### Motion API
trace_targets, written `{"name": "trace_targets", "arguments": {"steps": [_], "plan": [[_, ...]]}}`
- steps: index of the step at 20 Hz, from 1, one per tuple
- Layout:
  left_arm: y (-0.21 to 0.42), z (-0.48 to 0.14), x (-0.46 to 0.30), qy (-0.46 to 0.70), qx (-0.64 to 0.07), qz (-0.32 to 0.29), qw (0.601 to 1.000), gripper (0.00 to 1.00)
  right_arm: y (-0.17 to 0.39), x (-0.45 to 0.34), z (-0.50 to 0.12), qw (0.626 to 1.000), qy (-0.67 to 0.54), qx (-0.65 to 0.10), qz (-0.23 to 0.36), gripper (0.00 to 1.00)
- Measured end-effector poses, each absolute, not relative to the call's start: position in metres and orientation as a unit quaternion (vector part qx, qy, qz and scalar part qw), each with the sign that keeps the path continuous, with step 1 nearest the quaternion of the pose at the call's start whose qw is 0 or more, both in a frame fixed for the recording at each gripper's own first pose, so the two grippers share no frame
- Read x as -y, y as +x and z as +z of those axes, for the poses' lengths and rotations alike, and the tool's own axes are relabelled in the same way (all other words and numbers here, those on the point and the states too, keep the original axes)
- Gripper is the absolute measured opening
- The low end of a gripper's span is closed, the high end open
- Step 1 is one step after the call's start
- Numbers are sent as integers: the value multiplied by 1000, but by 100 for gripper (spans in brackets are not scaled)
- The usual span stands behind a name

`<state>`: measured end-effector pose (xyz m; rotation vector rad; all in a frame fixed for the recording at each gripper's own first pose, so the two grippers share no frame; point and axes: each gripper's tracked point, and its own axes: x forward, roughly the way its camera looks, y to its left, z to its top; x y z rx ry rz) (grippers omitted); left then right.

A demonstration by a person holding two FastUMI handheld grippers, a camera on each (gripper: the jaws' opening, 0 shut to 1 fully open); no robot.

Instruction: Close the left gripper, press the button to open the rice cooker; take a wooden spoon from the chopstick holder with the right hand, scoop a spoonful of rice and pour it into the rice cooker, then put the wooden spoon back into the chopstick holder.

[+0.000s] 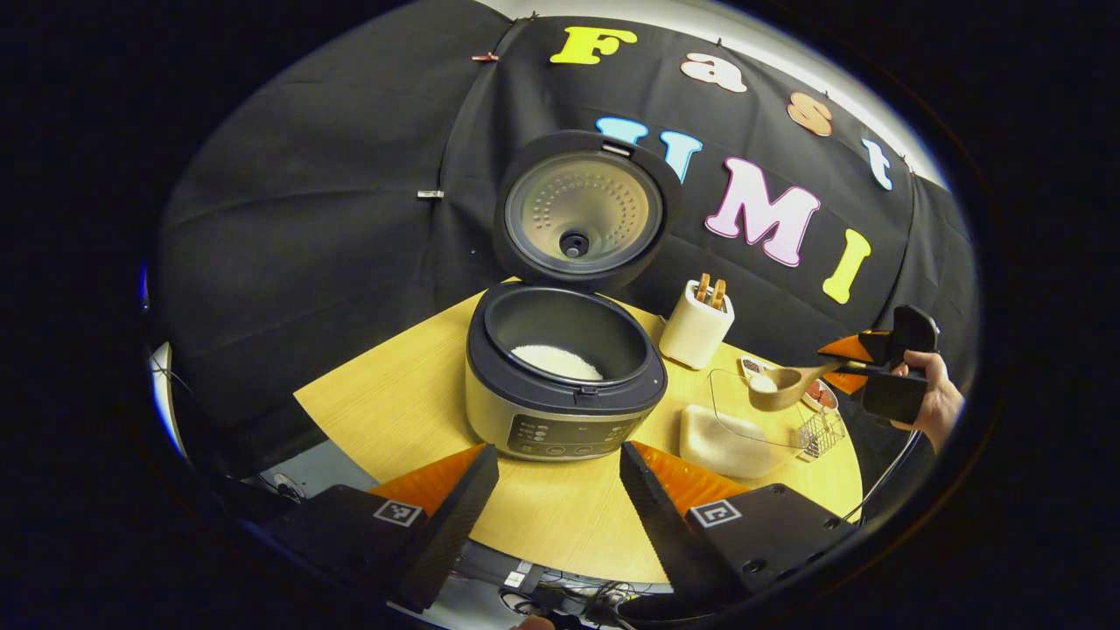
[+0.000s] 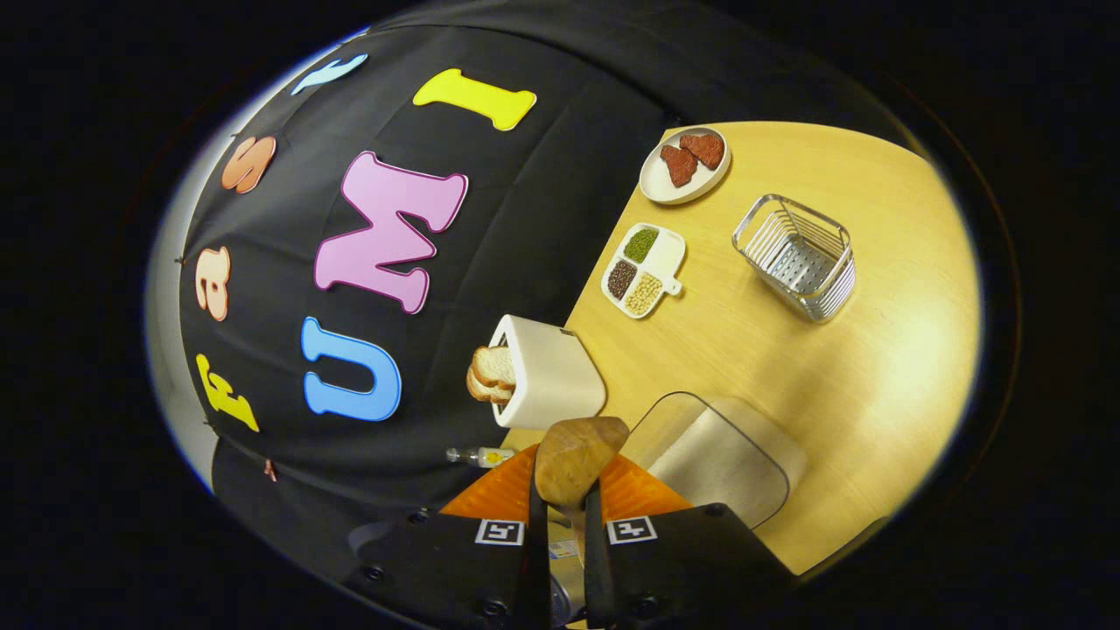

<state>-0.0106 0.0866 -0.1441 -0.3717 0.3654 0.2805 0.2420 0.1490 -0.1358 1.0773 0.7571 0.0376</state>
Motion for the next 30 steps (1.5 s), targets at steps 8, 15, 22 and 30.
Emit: {"name": "trace_targets", "arguments": {"steps": [8, 15, 22, 30], "plan": [[-22, -137, -98, -195, -157, 156, 956, 95, 239, -240, -95, 787, 491, -360, 98, 20], [-33, -147, -109, -203, -161, 160, 953, 95, 212, -350, -71, 804, 430, -360, 198, 19], [-32, -155, -130, -190, -170, 158, 954, 95, 189, -431, -63, 858, 275, -299, 314, 19], [-18, -151, -142, -165, -179, 144, 959, 95, 152, -496, -68, 871, 76, -189, 447, 19]]}}
